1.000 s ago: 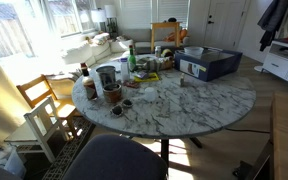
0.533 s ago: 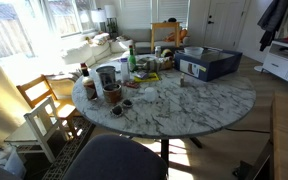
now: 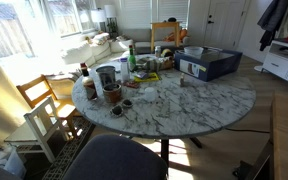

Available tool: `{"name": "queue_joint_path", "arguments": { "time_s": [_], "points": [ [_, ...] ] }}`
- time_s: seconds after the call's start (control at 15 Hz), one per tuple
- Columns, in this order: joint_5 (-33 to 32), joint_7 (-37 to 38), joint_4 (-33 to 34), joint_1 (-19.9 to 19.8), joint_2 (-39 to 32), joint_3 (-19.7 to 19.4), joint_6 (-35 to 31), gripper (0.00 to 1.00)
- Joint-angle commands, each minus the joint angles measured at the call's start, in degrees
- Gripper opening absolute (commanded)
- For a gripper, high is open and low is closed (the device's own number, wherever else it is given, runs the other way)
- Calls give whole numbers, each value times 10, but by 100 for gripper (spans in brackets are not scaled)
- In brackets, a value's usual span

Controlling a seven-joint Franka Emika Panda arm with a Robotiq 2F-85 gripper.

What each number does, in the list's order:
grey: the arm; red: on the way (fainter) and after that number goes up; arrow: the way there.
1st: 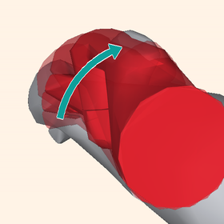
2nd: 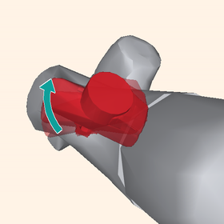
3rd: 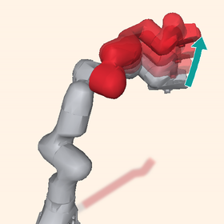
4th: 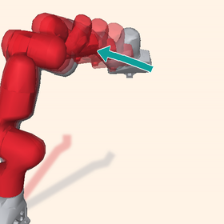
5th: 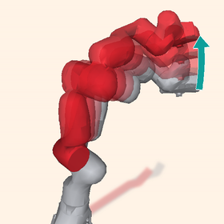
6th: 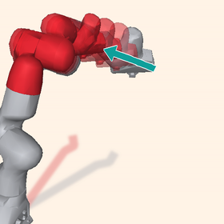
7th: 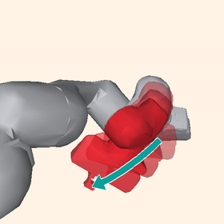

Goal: Move the blue box to the left

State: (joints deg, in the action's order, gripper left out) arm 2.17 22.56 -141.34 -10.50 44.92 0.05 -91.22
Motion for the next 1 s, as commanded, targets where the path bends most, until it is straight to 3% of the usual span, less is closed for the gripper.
{"name": "queue_joint_path", "arguments": {
  "time_s": [0.0, 0.53, 0.6, 0.67, 0.93],
  "points": [
    [-45, 28, -58, -61, 23, -20, -81, 100],
    [-87, 144, -169, -186, -7, -39, -283, 100],
    [-81, 167, -171, -195, -17, -37, -296, 100],
    [-75, 125, -151, -172, -4, -43, -261, 100],
    [-77, 152, -162, -186, -16, -44, -282, 100]
  ]
}}
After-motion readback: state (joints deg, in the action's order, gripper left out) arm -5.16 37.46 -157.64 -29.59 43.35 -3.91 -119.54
